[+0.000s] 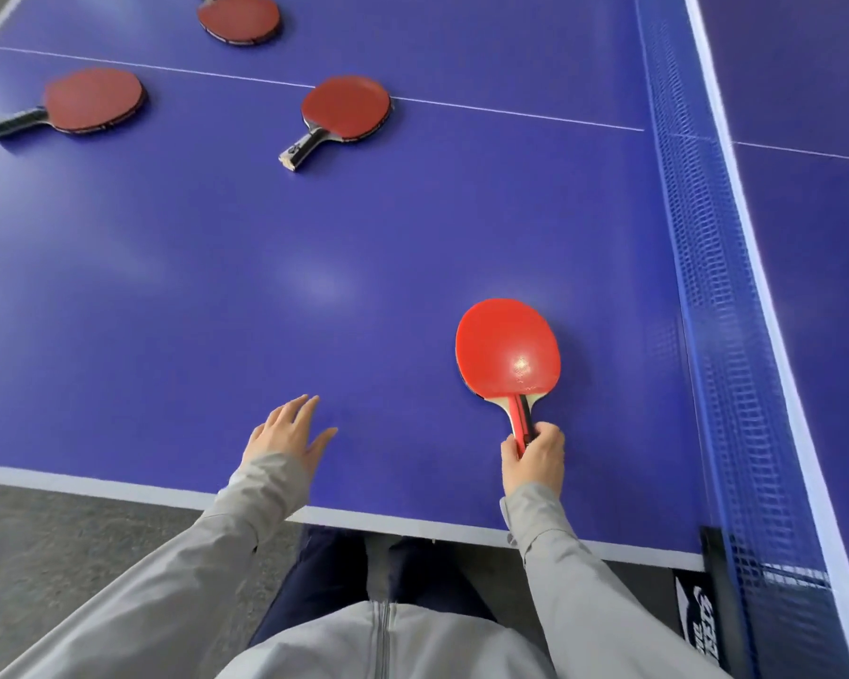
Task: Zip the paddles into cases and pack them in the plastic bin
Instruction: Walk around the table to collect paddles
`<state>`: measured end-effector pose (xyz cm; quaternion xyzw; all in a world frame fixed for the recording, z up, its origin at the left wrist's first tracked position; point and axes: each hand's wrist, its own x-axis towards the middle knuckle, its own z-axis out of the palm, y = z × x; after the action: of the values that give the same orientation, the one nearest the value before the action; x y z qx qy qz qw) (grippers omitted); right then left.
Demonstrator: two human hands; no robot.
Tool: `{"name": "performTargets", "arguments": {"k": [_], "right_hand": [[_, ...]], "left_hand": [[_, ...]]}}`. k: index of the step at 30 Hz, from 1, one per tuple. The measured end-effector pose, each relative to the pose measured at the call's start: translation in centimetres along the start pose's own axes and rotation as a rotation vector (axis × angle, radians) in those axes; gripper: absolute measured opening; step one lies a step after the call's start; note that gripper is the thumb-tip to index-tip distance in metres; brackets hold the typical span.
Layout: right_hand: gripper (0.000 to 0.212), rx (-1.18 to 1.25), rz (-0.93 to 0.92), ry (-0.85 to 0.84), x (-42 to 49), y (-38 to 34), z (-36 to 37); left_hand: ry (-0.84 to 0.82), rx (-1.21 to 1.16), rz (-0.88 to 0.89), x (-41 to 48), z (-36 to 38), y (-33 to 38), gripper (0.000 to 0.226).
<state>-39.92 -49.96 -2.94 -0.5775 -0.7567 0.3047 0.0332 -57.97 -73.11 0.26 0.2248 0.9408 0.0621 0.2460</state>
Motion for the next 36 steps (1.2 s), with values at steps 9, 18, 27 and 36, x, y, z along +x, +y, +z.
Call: {"name": "performTargets", "arguments": {"k": [9, 18, 27, 36], "right_hand": [[0.028, 0.135, 0.059, 0.13, 3.0, -6.9, 1.2], [0.026, 0.166, 0.15, 0.297, 8.0, -15.1, 3.9], [0.026, 0.185, 0.186, 0.357, 11.0, -17.9, 6.1], [0.025, 0.234, 0.172, 0.359, 10.5, -17.6, 5.9]], "left_hand": [[0.119, -0.204, 0.004, 14.6, -7.7, -1.9, 0.055], [0.151, -0.217, 0.003, 35.2, -16.0, -0.8, 0.069], [0.217, -0.134, -0.03, 45.1, -18.2, 2.0, 0.051], [0.049, -0.6, -0.064, 42.4, -19.3, 2.5, 0.015]]}}
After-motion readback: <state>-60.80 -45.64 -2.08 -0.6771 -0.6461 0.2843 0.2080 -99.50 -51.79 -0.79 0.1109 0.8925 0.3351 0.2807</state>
